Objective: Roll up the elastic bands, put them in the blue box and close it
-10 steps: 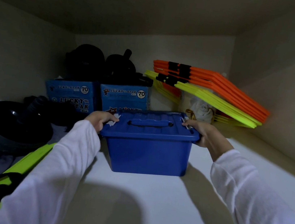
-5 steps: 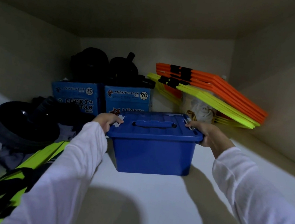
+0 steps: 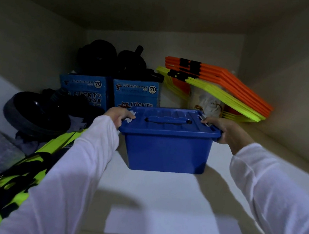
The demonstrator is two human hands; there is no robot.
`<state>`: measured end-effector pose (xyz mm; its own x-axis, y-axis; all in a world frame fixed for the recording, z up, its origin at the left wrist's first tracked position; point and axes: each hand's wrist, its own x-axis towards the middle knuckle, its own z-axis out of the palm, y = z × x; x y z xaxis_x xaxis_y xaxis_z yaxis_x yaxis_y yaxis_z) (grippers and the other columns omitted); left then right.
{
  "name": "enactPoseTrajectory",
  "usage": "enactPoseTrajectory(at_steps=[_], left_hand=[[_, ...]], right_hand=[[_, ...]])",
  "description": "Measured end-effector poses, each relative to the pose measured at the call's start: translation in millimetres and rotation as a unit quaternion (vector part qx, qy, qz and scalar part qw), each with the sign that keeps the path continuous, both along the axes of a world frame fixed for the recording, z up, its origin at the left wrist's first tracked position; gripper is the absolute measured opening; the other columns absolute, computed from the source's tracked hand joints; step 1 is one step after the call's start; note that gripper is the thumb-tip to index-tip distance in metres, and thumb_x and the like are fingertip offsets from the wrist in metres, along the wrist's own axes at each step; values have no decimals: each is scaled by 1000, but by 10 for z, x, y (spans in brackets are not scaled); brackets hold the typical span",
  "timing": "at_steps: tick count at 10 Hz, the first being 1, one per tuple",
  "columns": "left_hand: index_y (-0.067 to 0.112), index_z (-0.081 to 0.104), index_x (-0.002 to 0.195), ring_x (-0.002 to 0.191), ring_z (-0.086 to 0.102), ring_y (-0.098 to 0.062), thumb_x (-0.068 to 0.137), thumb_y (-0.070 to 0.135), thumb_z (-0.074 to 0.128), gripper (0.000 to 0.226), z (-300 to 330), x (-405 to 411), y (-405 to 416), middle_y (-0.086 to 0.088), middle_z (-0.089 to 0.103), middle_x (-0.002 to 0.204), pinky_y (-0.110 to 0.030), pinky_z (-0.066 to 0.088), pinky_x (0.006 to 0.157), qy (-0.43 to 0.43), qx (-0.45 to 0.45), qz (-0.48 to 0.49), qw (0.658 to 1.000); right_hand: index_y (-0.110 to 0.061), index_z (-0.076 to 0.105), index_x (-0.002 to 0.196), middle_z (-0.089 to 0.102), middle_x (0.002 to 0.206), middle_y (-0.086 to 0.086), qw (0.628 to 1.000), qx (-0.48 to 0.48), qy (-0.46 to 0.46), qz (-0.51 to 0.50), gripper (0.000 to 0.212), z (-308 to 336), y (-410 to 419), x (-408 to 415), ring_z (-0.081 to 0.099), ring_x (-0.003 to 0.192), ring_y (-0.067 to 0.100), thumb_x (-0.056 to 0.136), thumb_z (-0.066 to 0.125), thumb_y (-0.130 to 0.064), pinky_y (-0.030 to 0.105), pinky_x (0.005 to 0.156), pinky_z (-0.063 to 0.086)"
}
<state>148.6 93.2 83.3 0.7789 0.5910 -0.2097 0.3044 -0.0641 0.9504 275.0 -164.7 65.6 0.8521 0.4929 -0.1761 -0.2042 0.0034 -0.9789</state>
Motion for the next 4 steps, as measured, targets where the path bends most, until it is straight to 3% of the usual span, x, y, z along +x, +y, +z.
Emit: enactPoseTrajectory(at_steps=[1, 2, 3, 4], left_hand=[[-3, 40, 133, 63, 51, -24, 92, 1, 50, 43, 41, -60, -88, -20, 55, 130, -37, 49, 74, -14, 0, 10, 1000], [-5, 41, 132, 62, 50, -24, 91, -1, 50, 42, 27, -68, -105, -20, 61, 119, -36, 46, 80, -22, -6, 16, 1000], [-6, 44, 130, 63, 51, -22, 90, 3, 55, 42, 39, -151, -210, -22, 61, 117, -32, 53, 60, -60, -27, 33, 997], [-4, 46, 129, 71, 56, -23, 88, 20, 60, 49, 40, -268, -269, -22, 57, 127, -28, 53, 52, -99, 7, 79, 992]], right_hand=[[-10, 50, 79, 65, 60, 6, 1000, 1, -1, -8, 12, 25, -44, -14, 60, 32, 11, 91, 48, -8, 16, 33, 48], [-10, 51, 80, 66, 58, 6, 1000, -9, -4, -12, 11, 3, -34, -28, 60, 32, 11, 91, 50, -8, 15, 34, 48], [-9, 53, 89, 59, 77, 5, 1000, -2, 11, -3, 8, 12, -18, -74, 63, 39, 11, 92, 52, -16, 16, 39, 50], [-9, 54, 100, 60, 82, 5, 999, -13, -17, -28, 28, 36, -131, -77, 64, 60, 14, 89, 57, -34, 24, 53, 52]])
